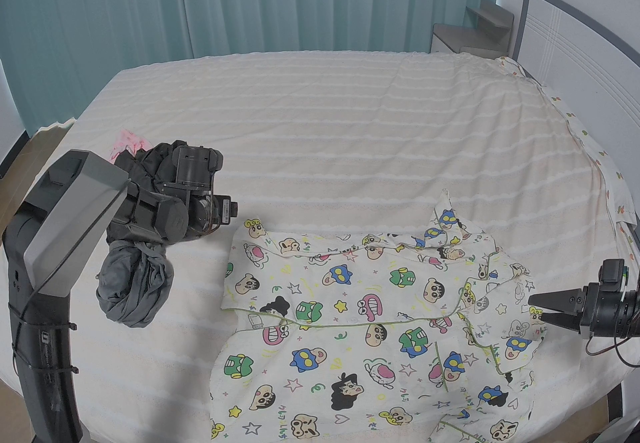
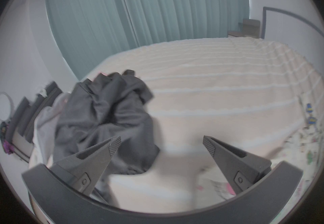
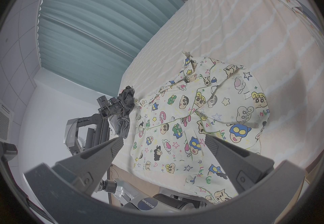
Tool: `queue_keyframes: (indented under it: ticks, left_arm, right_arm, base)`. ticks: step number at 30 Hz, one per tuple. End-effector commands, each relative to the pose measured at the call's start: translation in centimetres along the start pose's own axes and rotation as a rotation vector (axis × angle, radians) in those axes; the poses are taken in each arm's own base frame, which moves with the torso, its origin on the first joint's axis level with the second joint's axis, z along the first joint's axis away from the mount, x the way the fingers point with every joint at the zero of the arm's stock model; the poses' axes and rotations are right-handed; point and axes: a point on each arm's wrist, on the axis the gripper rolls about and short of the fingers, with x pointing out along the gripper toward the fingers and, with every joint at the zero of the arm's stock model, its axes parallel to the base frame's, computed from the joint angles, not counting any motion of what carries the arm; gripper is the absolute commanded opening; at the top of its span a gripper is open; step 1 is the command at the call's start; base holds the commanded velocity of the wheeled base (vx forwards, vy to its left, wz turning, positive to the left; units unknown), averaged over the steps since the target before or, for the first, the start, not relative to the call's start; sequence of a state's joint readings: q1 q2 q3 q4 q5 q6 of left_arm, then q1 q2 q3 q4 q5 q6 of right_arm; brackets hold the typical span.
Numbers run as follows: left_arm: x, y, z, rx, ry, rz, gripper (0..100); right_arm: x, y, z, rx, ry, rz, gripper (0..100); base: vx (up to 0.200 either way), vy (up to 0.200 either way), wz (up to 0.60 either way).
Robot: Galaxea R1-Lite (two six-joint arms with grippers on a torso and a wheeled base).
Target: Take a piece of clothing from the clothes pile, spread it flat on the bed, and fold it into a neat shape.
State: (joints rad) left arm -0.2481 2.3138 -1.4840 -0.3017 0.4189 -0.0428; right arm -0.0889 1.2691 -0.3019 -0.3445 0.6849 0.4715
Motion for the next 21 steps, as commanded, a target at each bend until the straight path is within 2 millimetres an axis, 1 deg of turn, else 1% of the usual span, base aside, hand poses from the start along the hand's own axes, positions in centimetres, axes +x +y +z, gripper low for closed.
queue_keyframes:
  ticks: [1,3,4,6,8,11,12,14,15,17,18,21]
  left_arm:
    - [-6.6,-1.4,2.5,-0.077,0.043,-0.244,100]
    - [-8.1,-2.0,1.9,-0.048,0.084,-0.3,100]
    - [-8.4,-2.1,1.8,-0.044,0.086,-0.308,100]
    - [-10.1,-3.2,1.2,-0.016,0.099,-0.359,100]
    - [-10.8,-4.0,0.7,0.005,0.111,-0.388,100]
    - [-11.3,-5.3,-0.2,0.035,0.133,-0.411,100]
    - [-11.6,-6.0,-0.7,0.05,0.141,-0.423,100]
    - [-11.4,-6.8,-1.5,0.07,0.161,-0.434,100]
    - [-11.1,-7.8,-2.3,0.091,0.179,-0.44,100]
    - [-10.9,-8.4,-2.9,0.104,0.189,-0.434,100]
    - [-10.4,-9.1,-3.8,0.123,0.205,-0.417,100]
    - [-9.8,-10.1,-5.0,0.137,0.231,-0.414,100]
  right_arm:
    - [0.0,0.0,0.0,0.003,0.002,-0.002,100]
    - [0.1,0.0,0.0,0.001,0.004,0.0,100]
    - [0.1,0.0,0.0,0.001,0.004,0.0,100]
    - [0.0,0.0,0.0,0.001,0.002,0.0,100]
    - [0.1,0.0,0.0,0.001,0.004,0.0,100]
    - [0.0,0.0,0.0,-0.001,0.001,0.002,100]
    - [0.0,0.0,-0.1,0.0,0.002,0.001,100]
    - [0.0,0.0,-0.1,-0.001,0.001,0.002,100]
    - [0.0,0.0,-0.1,-0.001,0.001,0.002,100]
    - [0.0,0.0,-0.1,-0.001,0.001,0.002,100]
    - [0.0,0.0,-0.1,-0.002,0.0,0.002,100]
    - [0.0,0.0,-0.1,-0.002,0.0,0.002,100]
  base:
    - [0.0,0.0,0.0]
    - [0.0,0.0,0.0]
    - [0.0,0.0,0.0]
    - [0.0,0.0,0.0]
    - [0.0,0.0,0.0]
    - [0.0,0.0,0.0]
    - [0.0,0.0,0.0]
    - [0.0,0.0,0.0]
    - [0.0,0.0,0.0]
    - [0.0,0.0,0.0]
    - [0.0,0.0,0.0]
    - [0.0,0.0,0.0]
